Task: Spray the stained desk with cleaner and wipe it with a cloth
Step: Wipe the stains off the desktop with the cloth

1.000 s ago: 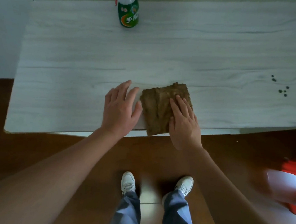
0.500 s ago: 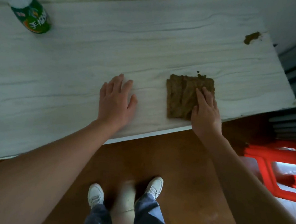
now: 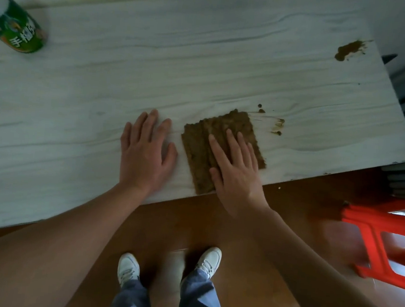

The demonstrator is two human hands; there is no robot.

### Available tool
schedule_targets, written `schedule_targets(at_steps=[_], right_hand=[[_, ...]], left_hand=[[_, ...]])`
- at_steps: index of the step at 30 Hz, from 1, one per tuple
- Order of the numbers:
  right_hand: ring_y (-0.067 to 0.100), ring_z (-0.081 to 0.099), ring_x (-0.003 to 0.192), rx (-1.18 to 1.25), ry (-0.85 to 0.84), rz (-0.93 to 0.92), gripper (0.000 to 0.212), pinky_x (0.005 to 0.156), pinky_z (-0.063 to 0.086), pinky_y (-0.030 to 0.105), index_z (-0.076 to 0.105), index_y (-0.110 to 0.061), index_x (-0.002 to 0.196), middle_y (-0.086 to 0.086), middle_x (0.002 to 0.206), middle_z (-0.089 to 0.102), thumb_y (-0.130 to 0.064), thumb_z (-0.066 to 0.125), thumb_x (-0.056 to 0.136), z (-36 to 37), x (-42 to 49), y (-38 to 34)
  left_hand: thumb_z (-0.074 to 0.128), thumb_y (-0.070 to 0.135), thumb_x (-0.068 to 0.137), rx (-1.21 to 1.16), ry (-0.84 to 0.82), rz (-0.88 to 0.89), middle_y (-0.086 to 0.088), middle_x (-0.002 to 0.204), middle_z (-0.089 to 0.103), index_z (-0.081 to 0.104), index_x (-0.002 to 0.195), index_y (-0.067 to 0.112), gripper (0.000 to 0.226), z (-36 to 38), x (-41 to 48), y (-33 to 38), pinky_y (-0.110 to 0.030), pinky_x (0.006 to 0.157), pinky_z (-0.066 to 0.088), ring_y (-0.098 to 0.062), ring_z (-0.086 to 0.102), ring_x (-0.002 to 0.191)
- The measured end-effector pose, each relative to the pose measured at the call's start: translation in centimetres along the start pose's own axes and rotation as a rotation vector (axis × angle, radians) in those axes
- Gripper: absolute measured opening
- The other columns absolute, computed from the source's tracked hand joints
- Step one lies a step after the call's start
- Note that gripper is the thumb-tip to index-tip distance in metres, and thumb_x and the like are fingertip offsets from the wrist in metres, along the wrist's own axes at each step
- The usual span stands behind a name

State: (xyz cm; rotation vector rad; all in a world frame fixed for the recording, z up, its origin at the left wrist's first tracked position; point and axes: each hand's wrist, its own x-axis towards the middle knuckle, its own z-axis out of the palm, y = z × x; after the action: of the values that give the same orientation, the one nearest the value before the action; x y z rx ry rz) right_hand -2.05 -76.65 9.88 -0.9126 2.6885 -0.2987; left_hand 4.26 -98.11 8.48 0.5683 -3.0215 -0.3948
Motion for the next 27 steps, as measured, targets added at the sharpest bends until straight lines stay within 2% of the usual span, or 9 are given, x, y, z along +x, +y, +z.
schedule_targets(at_steps=[3,5,10,14,18,22,25,27], right_hand=[[0.030,-0.007,0.155,-0.049,-0.022,-0.024,0.059,0.125,0.001,0.048,0.005,-0.035,0.160,0.008,0.168,0.000,-0.043,0.026,0.106,-0.3,0.7,0.7],[0.025,-0.004,0.155,-0.012,-0.011,0.006,0.057,0.126,0.007,0.047,0.010,-0.034,0.160,0.003,0.169,0.003,-0.043,0.025,0.105,-0.8,1.4,1.5],[0.021,-0.004,0.155,0.035,0.065,0.334,0.059,0.125,0.010,0.047,0.005,-0.034,0.160,-0.003,0.168,0.000,-0.043,0.026,0.105,-3.2,5.6,6.6],[0.024,0.001,0.155,0.056,0.118,0.430,0.059,0.125,0.012,0.050,0.011,-0.030,0.160,0.002,0.168,0.004,-0.039,0.030,0.106,-5.1,9.0,10.4],[0.029,0.002,0.154,0.053,0.116,0.387,0.060,0.125,0.008,0.047,0.014,-0.022,0.160,0.007,0.168,0.006,-0.037,0.034,0.105,-4.6,8.7,8.3],[0.028,0.001,0.155,0.024,0.040,0.183,0.064,0.125,0.006,0.045,0.017,-0.020,0.160,0.008,0.168,0.008,-0.043,0.023,0.100,-1.9,4.3,1.6],[0.024,-0.002,0.155,0.043,0.004,0.052,0.061,0.125,0.003,0.044,0.020,-0.021,0.159,0.007,0.167,0.011,-0.039,0.028,0.102,0.4,0.7,-2.6],[0.022,-0.002,0.155,0.064,0.011,0.044,0.057,0.125,0.003,0.042,0.023,-0.022,0.158,0.005,0.167,0.013,-0.036,0.032,0.104,1.0,-0.2,-3.5]], left_hand=[[0.038,0.046,0.098,-0.004,0.005,-0.005,-0.009,0.165,0.032,0.045,0.151,0.020,0.058,0.0,0.0,0.2,-0.054,0.127,0.014,-0.030,0.021,0.155],[0.038,0.045,0.098,-0.008,0.018,-0.005,-0.009,0.165,0.033,0.046,0.150,0.020,0.058,0.0,0.0,0.3,-0.054,0.127,0.014,-0.030,0.022,0.155],[0.042,0.040,0.095,-0.021,0.063,-0.007,-0.011,0.162,0.037,0.049,0.147,0.018,0.057,0.1,0.2,0.4,-0.055,0.125,0.017,-0.033,0.028,0.152],[0.043,0.040,0.095,0.015,0.087,0.016,-0.014,0.161,0.040,0.050,0.146,0.016,0.057,0.5,0.2,0.1,-0.056,0.124,0.020,-0.036,0.032,0.150],[0.042,0.040,0.097,0.026,0.071,0.025,-0.015,0.161,0.038,0.049,0.148,0.015,0.057,0.3,0.3,0.1,-0.056,0.124,0.019,-0.036,0.031,0.151],[0.040,0.040,0.097,-0.003,0.032,-0.004,-0.013,0.164,0.035,0.048,0.149,0.016,0.057,0.1,0.3,0.2,-0.056,0.126,0.015,-0.034,0.026,0.153],[0.039,0.043,0.097,-0.002,0.021,0.000,-0.012,0.164,0.034,0.047,0.149,0.018,0.058,0.1,0.3,0.1,-0.055,0.126,0.015,-0.034,0.025,0.154],[0.040,0.044,0.096,0.001,0.014,0.009,-0.013,0.164,0.034,0.046,0.149,0.018,0.059,0.0,0.3,0.0,-0.054,0.126,0.015,-0.034,0.024,0.154]])
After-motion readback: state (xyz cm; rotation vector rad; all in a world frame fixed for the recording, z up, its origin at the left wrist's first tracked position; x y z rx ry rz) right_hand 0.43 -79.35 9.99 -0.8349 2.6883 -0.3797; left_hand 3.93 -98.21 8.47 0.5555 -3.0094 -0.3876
